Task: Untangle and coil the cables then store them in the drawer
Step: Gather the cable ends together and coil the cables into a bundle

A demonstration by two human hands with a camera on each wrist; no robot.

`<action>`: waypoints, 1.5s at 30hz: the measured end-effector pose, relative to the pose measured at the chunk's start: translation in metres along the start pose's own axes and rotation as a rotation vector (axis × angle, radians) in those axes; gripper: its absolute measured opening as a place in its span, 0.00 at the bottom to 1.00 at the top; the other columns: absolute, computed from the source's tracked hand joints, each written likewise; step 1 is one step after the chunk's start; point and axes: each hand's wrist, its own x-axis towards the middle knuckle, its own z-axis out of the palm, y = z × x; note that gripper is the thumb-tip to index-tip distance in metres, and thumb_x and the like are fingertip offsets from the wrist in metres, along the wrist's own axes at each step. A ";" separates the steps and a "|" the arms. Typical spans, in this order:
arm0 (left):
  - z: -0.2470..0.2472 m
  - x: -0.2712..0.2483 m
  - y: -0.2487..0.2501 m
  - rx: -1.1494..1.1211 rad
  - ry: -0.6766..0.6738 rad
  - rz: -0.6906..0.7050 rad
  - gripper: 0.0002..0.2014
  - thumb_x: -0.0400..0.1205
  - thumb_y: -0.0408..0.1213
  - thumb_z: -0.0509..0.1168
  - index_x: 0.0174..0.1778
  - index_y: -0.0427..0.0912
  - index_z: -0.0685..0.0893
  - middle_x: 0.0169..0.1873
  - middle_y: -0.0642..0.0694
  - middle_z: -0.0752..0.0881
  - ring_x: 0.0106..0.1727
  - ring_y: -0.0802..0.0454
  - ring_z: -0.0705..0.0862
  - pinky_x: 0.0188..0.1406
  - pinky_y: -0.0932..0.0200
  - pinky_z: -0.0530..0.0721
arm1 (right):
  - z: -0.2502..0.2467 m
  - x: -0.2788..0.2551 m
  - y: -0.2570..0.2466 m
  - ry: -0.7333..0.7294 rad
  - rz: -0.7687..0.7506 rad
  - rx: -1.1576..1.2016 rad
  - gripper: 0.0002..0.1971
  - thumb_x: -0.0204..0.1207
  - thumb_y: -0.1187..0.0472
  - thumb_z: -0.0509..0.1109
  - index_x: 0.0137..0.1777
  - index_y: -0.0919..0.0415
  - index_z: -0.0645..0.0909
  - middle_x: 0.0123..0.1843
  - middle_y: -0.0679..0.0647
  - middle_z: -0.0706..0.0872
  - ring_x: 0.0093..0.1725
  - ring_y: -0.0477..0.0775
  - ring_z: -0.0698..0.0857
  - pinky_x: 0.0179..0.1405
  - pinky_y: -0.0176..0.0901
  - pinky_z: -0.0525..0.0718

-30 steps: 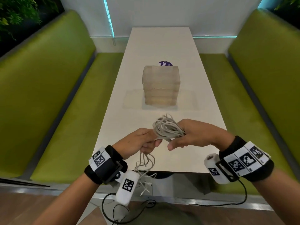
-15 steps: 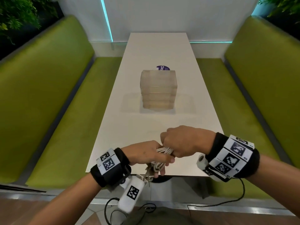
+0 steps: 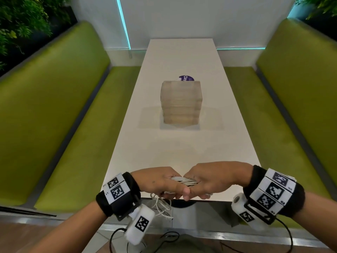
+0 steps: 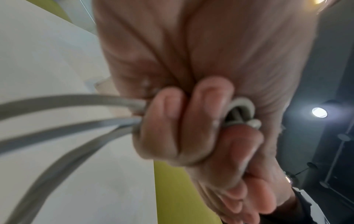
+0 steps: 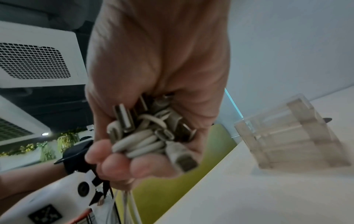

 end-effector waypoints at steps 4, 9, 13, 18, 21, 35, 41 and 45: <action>0.000 -0.001 0.001 -0.022 -0.033 0.012 0.19 0.81 0.47 0.63 0.41 0.29 0.80 0.25 0.43 0.75 0.22 0.55 0.70 0.20 0.69 0.67 | 0.002 -0.004 0.000 0.009 0.002 0.024 0.15 0.80 0.49 0.67 0.45 0.62 0.78 0.29 0.51 0.82 0.29 0.46 0.78 0.30 0.28 0.73; -0.002 0.000 -0.002 -0.014 -0.025 0.040 0.25 0.79 0.54 0.63 0.42 0.29 0.81 0.25 0.39 0.75 0.22 0.51 0.71 0.22 0.66 0.68 | 0.004 -0.007 -0.001 0.031 -0.014 -0.019 0.09 0.82 0.46 0.62 0.39 0.42 0.76 0.27 0.43 0.82 0.30 0.42 0.79 0.36 0.33 0.74; -0.001 0.004 -0.001 -0.031 0.034 0.075 0.27 0.73 0.63 0.63 0.40 0.37 0.83 0.29 0.38 0.80 0.24 0.50 0.74 0.23 0.63 0.70 | -0.004 -0.007 -0.001 0.073 -0.007 -0.125 0.14 0.82 0.46 0.61 0.51 0.54 0.81 0.27 0.45 0.82 0.27 0.42 0.79 0.35 0.35 0.77; 0.004 0.008 -0.006 -0.243 0.138 0.246 0.41 0.69 0.77 0.48 0.52 0.42 0.83 0.37 0.43 0.88 0.33 0.47 0.86 0.37 0.56 0.85 | -0.027 -0.016 -0.003 0.167 0.006 -0.253 0.09 0.81 0.50 0.64 0.39 0.46 0.77 0.24 0.45 0.79 0.26 0.42 0.79 0.32 0.33 0.75; 0.008 0.006 -0.017 -0.387 0.197 0.267 0.38 0.71 0.75 0.50 0.51 0.42 0.81 0.30 0.45 0.84 0.49 0.38 0.89 0.57 0.47 0.84 | -0.040 -0.028 -0.002 0.269 0.012 -0.182 0.13 0.82 0.51 0.64 0.34 0.48 0.74 0.24 0.46 0.80 0.23 0.41 0.77 0.29 0.27 0.72; 0.017 0.011 -0.009 -0.593 0.614 0.311 0.16 0.85 0.49 0.55 0.39 0.42 0.79 0.23 0.55 0.68 0.24 0.57 0.65 0.29 0.65 0.68 | -0.055 -0.036 0.008 0.573 -0.056 0.152 0.20 0.82 0.54 0.64 0.29 0.61 0.76 0.25 0.52 0.81 0.25 0.49 0.76 0.25 0.36 0.75; 0.008 0.021 0.006 -0.876 0.885 0.430 0.17 0.89 0.40 0.48 0.54 0.36 0.81 0.48 0.42 0.90 0.48 0.51 0.88 0.48 0.59 0.87 | -0.002 0.011 0.005 0.732 0.006 0.171 0.09 0.81 0.50 0.64 0.40 0.49 0.78 0.29 0.45 0.83 0.26 0.38 0.80 0.31 0.34 0.79; 0.004 0.022 0.012 -1.043 0.838 0.408 0.16 0.89 0.37 0.48 0.61 0.36 0.79 0.59 0.41 0.88 0.61 0.50 0.86 0.61 0.54 0.84 | 0.018 0.032 0.009 0.738 0.056 0.116 0.17 0.75 0.41 0.69 0.58 0.49 0.77 0.38 0.43 0.84 0.37 0.46 0.83 0.40 0.41 0.80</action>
